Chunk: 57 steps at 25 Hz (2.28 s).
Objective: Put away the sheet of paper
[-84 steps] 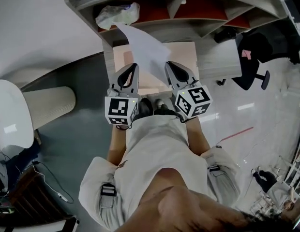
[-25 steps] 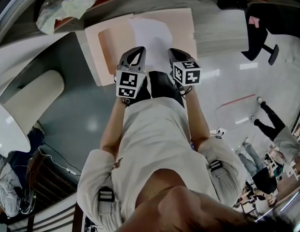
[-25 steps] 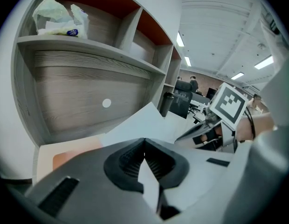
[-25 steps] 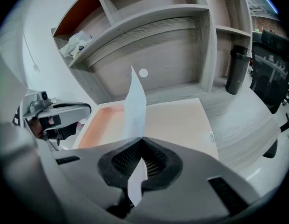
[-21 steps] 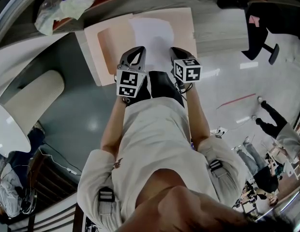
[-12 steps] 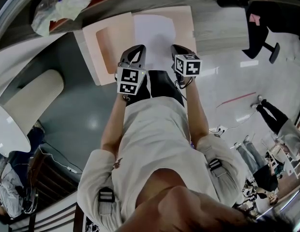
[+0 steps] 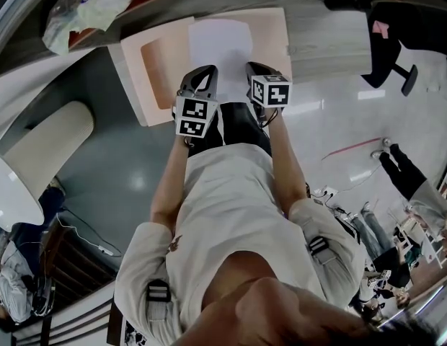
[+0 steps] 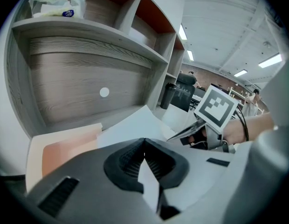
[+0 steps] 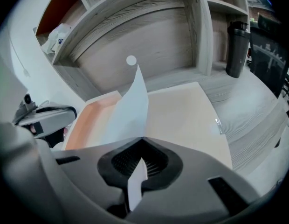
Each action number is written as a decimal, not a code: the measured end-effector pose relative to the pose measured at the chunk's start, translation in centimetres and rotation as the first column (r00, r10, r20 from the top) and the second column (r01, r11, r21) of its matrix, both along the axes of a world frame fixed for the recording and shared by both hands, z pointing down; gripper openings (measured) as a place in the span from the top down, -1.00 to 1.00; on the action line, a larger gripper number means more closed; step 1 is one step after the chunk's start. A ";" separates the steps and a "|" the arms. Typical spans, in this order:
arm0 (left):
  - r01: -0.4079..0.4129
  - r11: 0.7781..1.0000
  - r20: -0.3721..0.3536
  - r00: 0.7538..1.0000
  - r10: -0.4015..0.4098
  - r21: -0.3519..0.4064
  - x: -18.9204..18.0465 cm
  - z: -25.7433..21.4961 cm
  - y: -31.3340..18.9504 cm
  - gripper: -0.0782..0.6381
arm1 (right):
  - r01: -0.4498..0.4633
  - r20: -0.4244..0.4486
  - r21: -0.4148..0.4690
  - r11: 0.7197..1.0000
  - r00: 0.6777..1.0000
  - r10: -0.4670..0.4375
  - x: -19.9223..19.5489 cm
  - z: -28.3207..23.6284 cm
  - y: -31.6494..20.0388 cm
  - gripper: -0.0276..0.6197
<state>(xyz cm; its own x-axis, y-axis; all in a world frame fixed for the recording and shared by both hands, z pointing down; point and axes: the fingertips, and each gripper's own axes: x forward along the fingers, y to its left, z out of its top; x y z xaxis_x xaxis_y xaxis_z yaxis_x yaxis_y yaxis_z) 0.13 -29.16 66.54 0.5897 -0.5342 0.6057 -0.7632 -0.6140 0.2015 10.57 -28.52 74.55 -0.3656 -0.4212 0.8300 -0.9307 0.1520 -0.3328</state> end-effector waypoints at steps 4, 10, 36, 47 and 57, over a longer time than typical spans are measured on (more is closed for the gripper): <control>0.009 1.000 0.006 1.000 -0.008 -0.004 -0.2 0.3 0.0 0.74 | 0.024 0.005 0.007 1.000 1.000 -0.024 -1.0 0.3 -0.3 0.86; 0.033 0.999 0.010 0.999 -0.033 -0.012 -1.0 0.7 0.3 0.74 | 0.068 -0.002 0.011 0.998 0.998 -0.068 -2.3 0.6 -0.2 0.86; 0.186 0.982 0.013 0.982 -0.186 -0.011 -8.1 0.6 1.7 0.74 | 0.219 0.001 -0.009 0.976 0.976 -0.219 -9.6 1.4 -0.3 0.86; 0.200 0.980 0.015 0.980 -0.200 -0.015 -9.3 0.9 1.9 0.74 | 0.237 -0.043 -0.043 0.970 0.970 -0.239 -9.5 2.4 -0.1 0.86; 0.199 0.980 0.018 0.980 -0.198 -0.016 -10.2 1.0 1.5 0.74 | 0.269 -0.024 -0.049 0.962 0.962 -0.271 -11.9 2.8 -0.5 0.86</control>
